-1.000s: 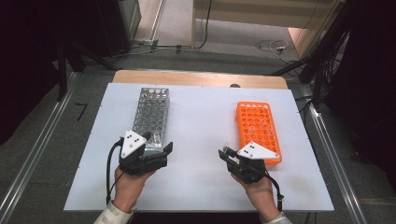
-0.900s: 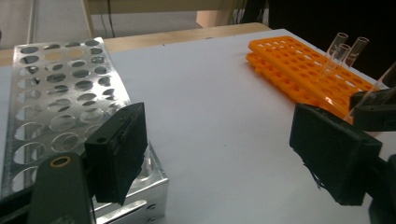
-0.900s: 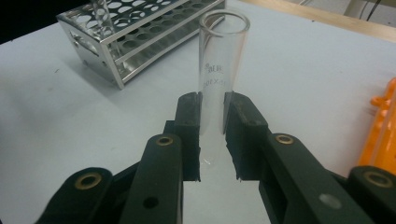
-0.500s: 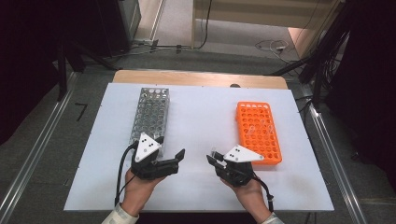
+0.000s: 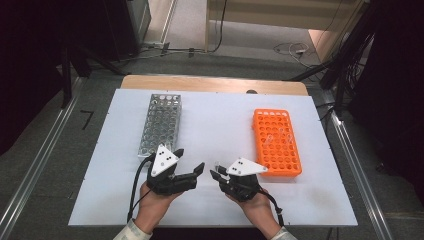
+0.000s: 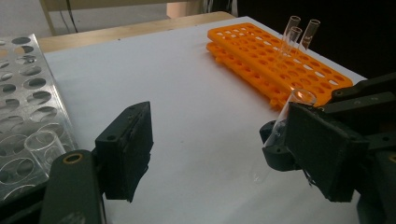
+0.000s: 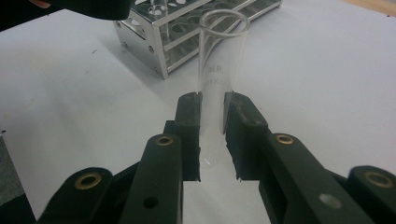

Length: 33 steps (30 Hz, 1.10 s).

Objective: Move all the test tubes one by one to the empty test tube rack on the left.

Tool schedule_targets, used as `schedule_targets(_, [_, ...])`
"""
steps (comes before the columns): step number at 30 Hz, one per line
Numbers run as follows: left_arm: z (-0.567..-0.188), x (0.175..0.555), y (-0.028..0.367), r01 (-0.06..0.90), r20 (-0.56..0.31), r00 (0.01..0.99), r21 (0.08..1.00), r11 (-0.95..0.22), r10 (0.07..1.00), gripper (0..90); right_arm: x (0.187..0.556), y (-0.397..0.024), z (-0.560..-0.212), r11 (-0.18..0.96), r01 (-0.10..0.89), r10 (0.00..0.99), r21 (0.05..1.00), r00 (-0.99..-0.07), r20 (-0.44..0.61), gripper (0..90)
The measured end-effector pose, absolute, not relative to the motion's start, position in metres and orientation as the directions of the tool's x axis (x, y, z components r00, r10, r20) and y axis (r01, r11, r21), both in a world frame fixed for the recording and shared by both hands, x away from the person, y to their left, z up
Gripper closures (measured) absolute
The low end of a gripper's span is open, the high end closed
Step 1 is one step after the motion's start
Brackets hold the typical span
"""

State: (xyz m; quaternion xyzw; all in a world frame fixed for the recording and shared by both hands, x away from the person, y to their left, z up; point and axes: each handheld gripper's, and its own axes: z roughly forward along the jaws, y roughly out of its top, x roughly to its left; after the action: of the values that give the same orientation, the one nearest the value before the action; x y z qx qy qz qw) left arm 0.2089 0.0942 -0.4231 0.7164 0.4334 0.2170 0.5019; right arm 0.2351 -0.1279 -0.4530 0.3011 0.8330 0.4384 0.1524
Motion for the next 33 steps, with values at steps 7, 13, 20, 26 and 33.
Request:
schedule_targets(7, [-0.423, 0.208, 0.091, 0.399, -0.123, 0.544, 0.908, -0.127, 0.83, 25.5, 0.235, -0.122, -0.455, 0.442, 0.366, 0.625, 0.819, -0.781, 0.011, 72.9])
schedule_targets(13, [-0.423, 0.208, 0.089, 0.397, -0.121, 0.558, 0.908, -0.135, 0.821, 27.7, 0.235, -0.119, -0.455, 0.445, 0.364, 0.619, 0.818, -0.785, 0.012, 72.9])
schedule_targets(20, [-0.423, 0.206, 0.082, 0.386, -0.123, 0.589, 0.911, -0.145, 0.798, 34.7, 0.235, -0.116, -0.456, 0.458, 0.353, 0.606, 0.816, -0.796, 0.004, 72.9])
schedule_targets(26, [-0.425, 0.206, 0.075, 0.373, -0.114, 0.621, 0.913, -0.165, 0.775, 47.6, 0.233, -0.113, -0.455, 0.46, 0.348, 0.597, 0.817, -0.802, 0.006, 72.9])
schedule_targets(33, [-0.428, 0.207, 0.067, 0.361, -0.092, 0.649, 0.911, -0.199, 0.755, 62.8, 0.231, -0.113, -0.453, 0.456, 0.346, 0.593, 0.82, -0.805, 0.01, 72.8])
